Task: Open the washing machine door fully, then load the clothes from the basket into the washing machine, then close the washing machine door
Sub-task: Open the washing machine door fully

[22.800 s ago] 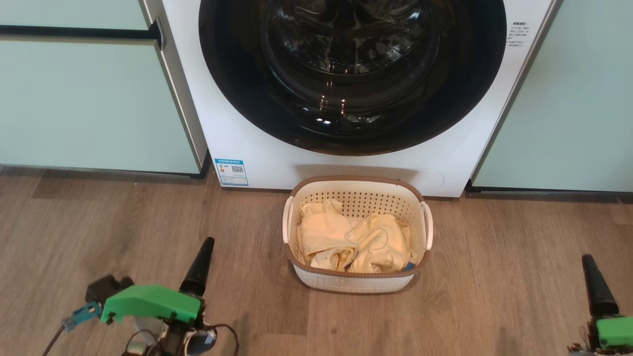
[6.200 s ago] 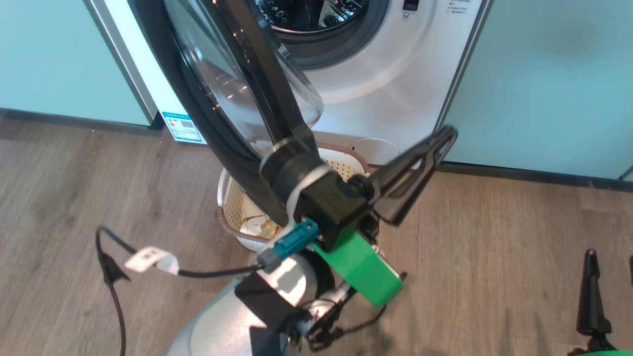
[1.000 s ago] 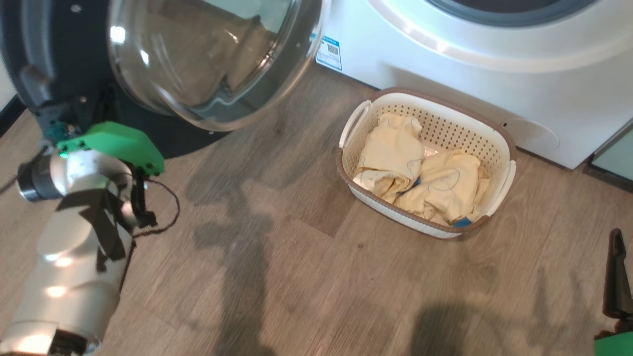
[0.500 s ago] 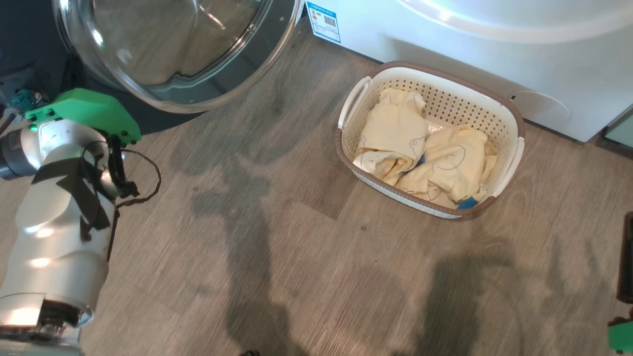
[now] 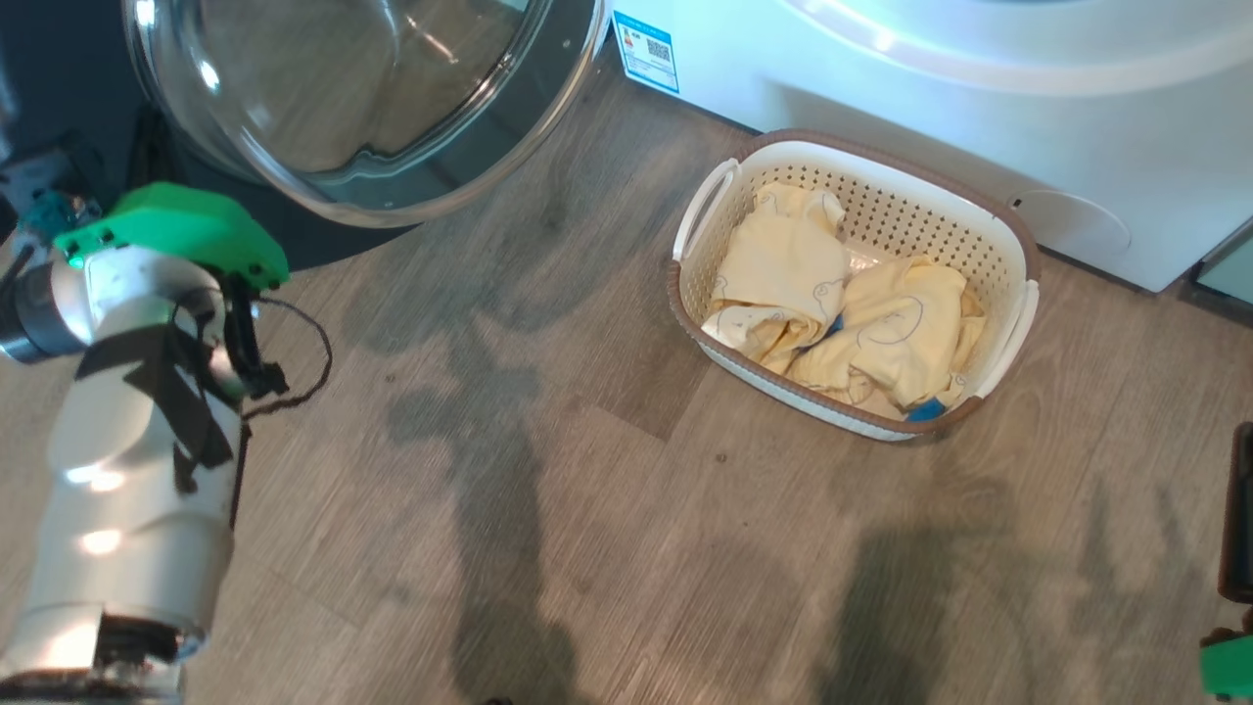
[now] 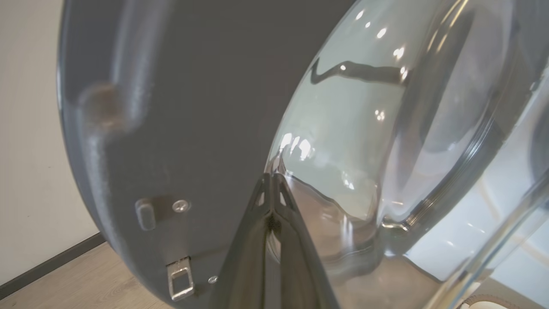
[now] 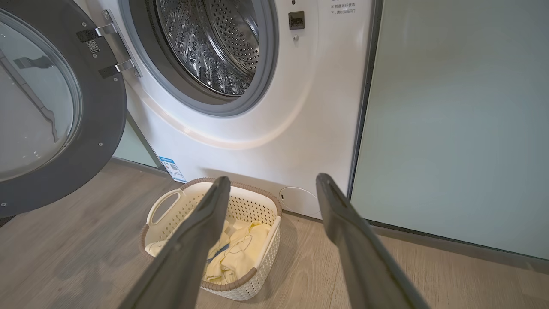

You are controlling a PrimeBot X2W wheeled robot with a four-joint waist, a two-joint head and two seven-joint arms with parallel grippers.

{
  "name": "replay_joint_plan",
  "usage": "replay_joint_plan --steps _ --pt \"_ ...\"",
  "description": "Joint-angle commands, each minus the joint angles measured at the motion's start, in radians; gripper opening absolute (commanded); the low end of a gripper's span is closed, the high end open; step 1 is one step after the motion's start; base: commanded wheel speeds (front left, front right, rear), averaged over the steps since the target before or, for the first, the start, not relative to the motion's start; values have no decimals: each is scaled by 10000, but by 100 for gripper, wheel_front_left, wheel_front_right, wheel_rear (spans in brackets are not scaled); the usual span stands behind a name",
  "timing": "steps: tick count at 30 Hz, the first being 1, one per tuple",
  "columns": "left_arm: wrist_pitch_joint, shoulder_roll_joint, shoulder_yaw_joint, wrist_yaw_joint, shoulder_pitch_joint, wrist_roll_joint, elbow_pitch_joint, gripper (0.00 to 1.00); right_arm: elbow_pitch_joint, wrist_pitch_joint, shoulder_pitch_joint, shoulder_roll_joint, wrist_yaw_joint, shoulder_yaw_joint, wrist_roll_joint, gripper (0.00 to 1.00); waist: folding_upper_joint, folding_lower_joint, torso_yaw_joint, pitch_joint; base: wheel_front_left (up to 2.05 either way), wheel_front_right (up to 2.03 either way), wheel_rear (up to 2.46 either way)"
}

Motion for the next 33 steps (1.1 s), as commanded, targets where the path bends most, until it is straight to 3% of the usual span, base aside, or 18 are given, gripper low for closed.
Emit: replay_joint_plan --steps 1,12,20,25,28,33 --pt "-62 370 515 -72 184 189 -520 0 -240 -107 -280 -72 -29 174 34 100 0 0 6 -81 0 0 0" --pt "-62 -409 1223 -414 2384 916 -3293 0 139 -413 -364 181 -29 279 -38 100 0 0 -143 -701 0 0 0" --pt "-62 -947 848 -881 4251 1326 -5425 0 326 -650 -356 342 -29 343 -149 100 0 0 -455 -1086 0 0 0" --pt "58 -1182 210 -1085 5380 1486 -6541 46 508 -850 -330 425 -29 520 -303 100 0 0 -886 -1461 0 0 0" --pt "268 -1270 -216 -1181 5725 1574 -6914 100 571 -908 -259 464 -29 617 -394 100 0 0 -1149 -1648 0 0 0" --pt "518 -1363 -676 -1181 6064 1678 -7232 100 690 -996 -248 511 -29 809 -496 100 0 0 -1746 -1848 0 0 0"
